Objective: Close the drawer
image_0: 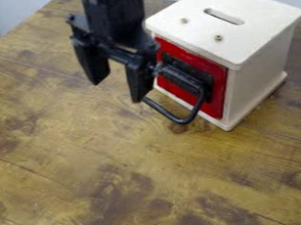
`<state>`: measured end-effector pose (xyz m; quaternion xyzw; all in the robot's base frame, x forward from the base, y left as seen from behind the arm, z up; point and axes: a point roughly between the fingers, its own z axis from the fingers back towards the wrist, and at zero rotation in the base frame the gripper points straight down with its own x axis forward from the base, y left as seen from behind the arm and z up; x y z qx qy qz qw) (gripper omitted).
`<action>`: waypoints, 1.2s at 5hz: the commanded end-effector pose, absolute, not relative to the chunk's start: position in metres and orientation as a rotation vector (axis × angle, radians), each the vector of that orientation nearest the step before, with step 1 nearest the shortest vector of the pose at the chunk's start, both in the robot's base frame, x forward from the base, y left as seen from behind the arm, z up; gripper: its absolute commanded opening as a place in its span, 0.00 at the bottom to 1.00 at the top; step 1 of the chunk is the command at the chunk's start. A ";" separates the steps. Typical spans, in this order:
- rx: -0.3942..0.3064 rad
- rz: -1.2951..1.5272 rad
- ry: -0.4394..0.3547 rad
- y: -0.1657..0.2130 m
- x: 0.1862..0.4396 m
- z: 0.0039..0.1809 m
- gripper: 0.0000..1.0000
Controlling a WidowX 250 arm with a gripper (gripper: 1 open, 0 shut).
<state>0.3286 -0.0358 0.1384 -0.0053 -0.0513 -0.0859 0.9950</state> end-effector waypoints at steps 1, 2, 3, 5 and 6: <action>-0.007 -0.094 -0.186 -0.016 0.343 0.160 1.00; -0.002 -0.043 -0.163 -0.007 0.351 0.152 1.00; -0.004 -0.093 -0.156 -0.017 0.362 0.150 1.00; -0.011 -0.129 -0.165 -0.046 0.374 0.155 1.00; -0.006 -0.093 -0.167 -0.049 0.372 0.157 1.00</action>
